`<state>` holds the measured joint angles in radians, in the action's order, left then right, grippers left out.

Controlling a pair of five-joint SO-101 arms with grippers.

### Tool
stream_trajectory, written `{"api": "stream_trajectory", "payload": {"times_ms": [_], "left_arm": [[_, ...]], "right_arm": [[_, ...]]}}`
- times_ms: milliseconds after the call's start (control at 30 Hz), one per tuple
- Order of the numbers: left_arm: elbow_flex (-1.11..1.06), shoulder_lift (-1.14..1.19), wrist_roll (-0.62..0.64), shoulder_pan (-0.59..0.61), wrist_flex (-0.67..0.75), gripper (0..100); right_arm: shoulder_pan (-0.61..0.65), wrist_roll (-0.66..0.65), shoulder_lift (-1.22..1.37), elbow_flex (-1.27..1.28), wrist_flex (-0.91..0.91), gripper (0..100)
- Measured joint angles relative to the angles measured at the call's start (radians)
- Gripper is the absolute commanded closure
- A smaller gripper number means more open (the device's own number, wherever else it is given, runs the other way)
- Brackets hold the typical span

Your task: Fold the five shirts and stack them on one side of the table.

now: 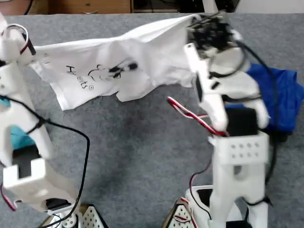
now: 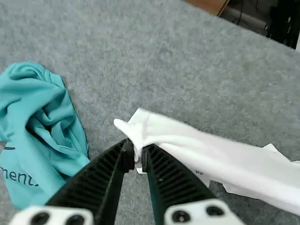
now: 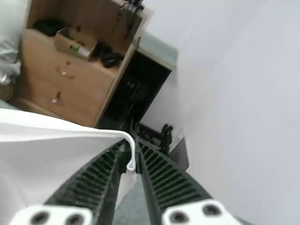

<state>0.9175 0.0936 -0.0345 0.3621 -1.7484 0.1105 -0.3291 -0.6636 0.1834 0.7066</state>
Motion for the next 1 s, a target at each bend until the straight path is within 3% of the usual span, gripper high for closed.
{"api": "stream_trajectory", "payload": {"times_ms": [233, 600, 800, 1000], "left_arm": [[-0.023, -0.298, -0.029, -0.025, 0.0, 98], [-0.021, -0.667, 0.072, 0.026, 0.0, 98], [-0.012, -0.798, 0.074, 0.115, 0.003, 98], [-0.127, -0.904, 0.061, 0.094, -0.002, 98]], "right_arm": [[-0.023, -0.064, -0.011, -0.368, 0.207, 99.7], [-0.025, -0.064, -0.041, -0.76, 0.222, 99.7], [-0.032, -0.064, -0.046, -0.916, 0.227, 99.7], [-0.032, -0.129, -0.046, -1.003, 0.255, 99.7]]}}
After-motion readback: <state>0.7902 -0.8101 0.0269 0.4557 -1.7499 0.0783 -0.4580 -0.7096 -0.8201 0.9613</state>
